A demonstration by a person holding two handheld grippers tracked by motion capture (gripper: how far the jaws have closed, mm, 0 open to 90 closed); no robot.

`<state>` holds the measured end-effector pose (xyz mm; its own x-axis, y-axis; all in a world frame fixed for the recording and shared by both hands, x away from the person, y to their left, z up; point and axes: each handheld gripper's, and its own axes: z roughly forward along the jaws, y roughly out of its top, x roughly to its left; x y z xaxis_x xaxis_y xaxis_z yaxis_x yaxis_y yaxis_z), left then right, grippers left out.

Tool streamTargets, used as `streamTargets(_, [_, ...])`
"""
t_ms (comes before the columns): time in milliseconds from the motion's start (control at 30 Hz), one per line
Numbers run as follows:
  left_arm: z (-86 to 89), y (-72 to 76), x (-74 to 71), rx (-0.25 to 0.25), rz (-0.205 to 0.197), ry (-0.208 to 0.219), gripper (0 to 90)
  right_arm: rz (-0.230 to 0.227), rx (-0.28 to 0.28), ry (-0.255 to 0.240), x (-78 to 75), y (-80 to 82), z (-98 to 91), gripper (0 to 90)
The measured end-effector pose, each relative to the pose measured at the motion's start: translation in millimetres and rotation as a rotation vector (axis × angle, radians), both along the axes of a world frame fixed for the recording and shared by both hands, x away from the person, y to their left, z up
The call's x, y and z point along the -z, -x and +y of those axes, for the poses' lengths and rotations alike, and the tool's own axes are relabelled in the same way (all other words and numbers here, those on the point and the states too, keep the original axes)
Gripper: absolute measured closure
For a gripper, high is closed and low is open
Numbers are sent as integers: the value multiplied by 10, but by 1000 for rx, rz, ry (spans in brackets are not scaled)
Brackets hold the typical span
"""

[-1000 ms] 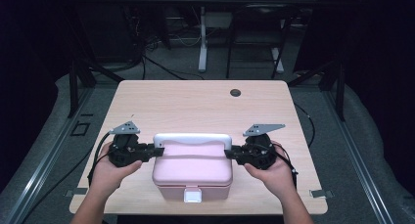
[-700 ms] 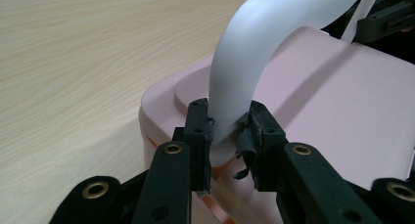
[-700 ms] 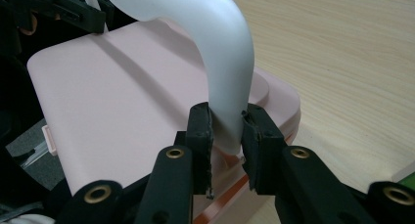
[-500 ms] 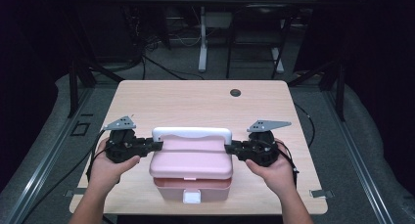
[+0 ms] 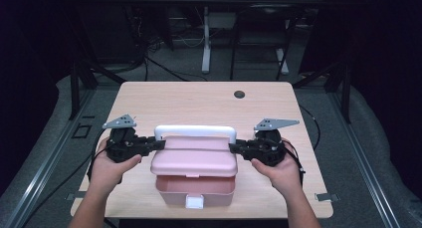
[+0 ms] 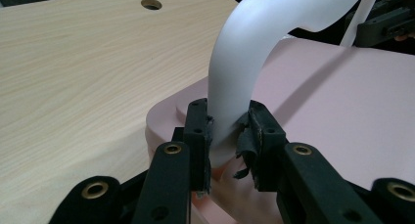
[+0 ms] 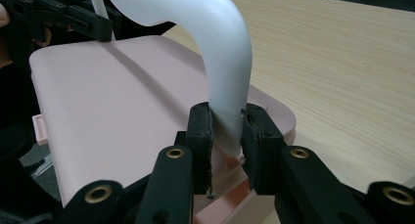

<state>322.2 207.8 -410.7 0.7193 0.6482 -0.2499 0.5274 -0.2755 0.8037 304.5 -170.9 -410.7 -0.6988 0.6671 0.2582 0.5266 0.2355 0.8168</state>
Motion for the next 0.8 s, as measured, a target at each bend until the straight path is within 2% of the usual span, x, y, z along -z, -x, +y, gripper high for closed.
streamTargets(300, [19, -55, -36, -10, 28, 18, 736, 29, 0, 12, -77, -111, 21, 745])
streamTargets(500, [23, -64, -61, -13, 21, -4, 727, 42, -6, 4, -98, -141, 31, 746])
streamTargets(800, [82, -35, -123, -24, -13, 3, 671, 49, -3, -18, -83, -113, 1, 747])
